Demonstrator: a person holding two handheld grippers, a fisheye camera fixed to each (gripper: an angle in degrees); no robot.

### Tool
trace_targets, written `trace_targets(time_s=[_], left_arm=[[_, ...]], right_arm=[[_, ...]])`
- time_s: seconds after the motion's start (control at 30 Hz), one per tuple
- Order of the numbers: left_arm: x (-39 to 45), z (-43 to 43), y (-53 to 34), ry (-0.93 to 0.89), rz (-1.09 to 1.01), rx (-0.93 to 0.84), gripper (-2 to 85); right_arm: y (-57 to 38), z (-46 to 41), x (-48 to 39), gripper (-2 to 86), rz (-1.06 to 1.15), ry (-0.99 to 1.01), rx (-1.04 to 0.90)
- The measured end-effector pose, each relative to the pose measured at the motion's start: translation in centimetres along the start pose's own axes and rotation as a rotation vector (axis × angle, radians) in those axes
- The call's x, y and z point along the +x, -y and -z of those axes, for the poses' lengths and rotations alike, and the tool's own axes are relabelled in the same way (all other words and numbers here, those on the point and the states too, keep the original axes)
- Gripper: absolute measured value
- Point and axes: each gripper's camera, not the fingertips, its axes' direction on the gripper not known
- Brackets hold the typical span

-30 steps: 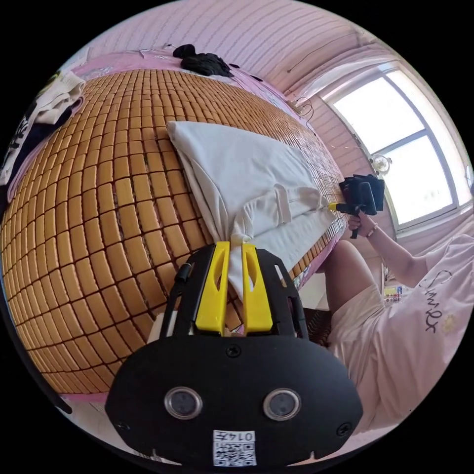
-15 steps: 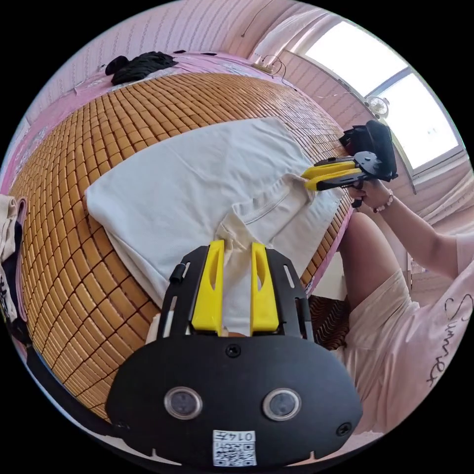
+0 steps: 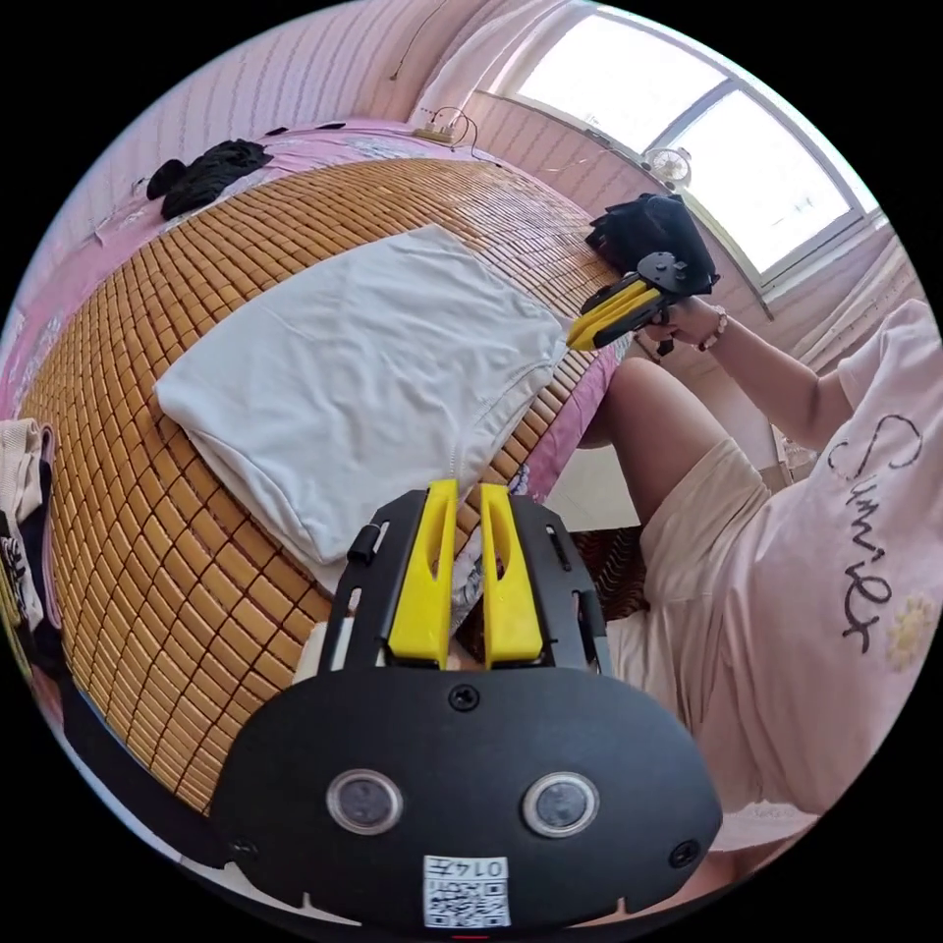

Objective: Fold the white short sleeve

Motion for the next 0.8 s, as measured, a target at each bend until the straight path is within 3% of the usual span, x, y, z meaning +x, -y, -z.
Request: trace_targets(time_s=[0.07,0.17,0.3,0.47,0.53,0.63,0.8], left_arm=[[1.3,-1.2,1.7,0.087,0.015,0.078,2.8],[3.3,-4.9,3.6,0.054,0.028,0.102,0.6],[5.8,-9.6,3.9,0.178,0.004,0.037,-0.8],[8.7,-12.3,2.2,0.285,-0.155,0.06,-1.0],[9.1,-12.7,1.8,0.287,-0.164,0.073,-1.0],[8.7,-13.2,1.3,0.232,-0.12,0.093,-1.0],[8.4,-14.0,0.6,0.17,-0.09,0.114,-1.0]], right_arm=[[3.0,-0.8,-0.4,0.4,0.026,-0.043,0.018],[9.2,-3.0,-1.0,-0.1,0.06,-0.181,0.021],[17.2,-7.8,-0.8,-0.2,0.068,-0.314,-0.044],[20.8,-12.9,0.4,-0.3,0.116,-0.271,-0.282],[22.3,-12.8,0.4,-0.3,0.15,-0.254,-0.345],[24.4,-12.4,1.1,-0.4,0.117,-0.282,-0.29],[27.3,-14.4,1.0,-0.4,0.174,-0.312,-0.468]])
